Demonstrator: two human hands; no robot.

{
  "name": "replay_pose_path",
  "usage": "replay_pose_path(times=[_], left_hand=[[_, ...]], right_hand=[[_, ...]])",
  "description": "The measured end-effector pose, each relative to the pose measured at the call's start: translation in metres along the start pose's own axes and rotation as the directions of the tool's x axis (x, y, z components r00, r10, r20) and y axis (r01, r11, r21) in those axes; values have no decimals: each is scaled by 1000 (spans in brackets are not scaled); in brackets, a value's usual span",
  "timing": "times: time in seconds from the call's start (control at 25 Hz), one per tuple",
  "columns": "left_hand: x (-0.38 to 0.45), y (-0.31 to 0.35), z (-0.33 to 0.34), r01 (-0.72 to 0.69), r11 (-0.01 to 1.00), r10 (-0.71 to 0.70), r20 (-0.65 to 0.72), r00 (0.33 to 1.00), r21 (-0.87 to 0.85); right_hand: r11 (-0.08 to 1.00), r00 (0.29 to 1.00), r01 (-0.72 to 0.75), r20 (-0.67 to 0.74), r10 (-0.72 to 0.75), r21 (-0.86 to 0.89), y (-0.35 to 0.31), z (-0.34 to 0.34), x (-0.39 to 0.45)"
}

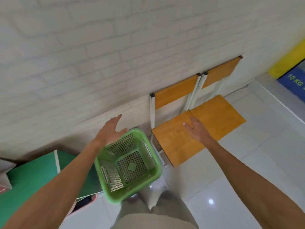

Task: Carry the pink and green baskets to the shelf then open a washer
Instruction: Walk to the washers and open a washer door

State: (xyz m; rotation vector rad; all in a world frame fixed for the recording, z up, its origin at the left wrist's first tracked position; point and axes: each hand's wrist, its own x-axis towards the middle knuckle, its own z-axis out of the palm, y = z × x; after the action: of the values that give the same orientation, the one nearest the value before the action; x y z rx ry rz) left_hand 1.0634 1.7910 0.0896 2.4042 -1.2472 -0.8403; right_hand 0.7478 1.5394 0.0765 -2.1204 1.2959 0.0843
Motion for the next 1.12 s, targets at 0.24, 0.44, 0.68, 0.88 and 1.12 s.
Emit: replay_pose_path(times=[0.24,0.44,0.68,0.88,1.12], left_hand=[[56,171,36,-204,971,191,110,975,120],[94,339,112,-351,908,317,171,933,228],[109,544,223,-493,856,449,251,858,157],[133,691,294,-583,784,502,337,797,211],[215,838,351,-648,715,531,399,747,261]], right_hand=[[989,973,-144,-176,147,28,142,-118,-34],[973,942,-230,-244,231,34,291,-212,-68],[936,888,-350,-305,343,32,467,-319,-118],[895,828,-439,-352,436,75,574,-388,-130],[863,783,-489,-373,497,124,691,-475,-88]])
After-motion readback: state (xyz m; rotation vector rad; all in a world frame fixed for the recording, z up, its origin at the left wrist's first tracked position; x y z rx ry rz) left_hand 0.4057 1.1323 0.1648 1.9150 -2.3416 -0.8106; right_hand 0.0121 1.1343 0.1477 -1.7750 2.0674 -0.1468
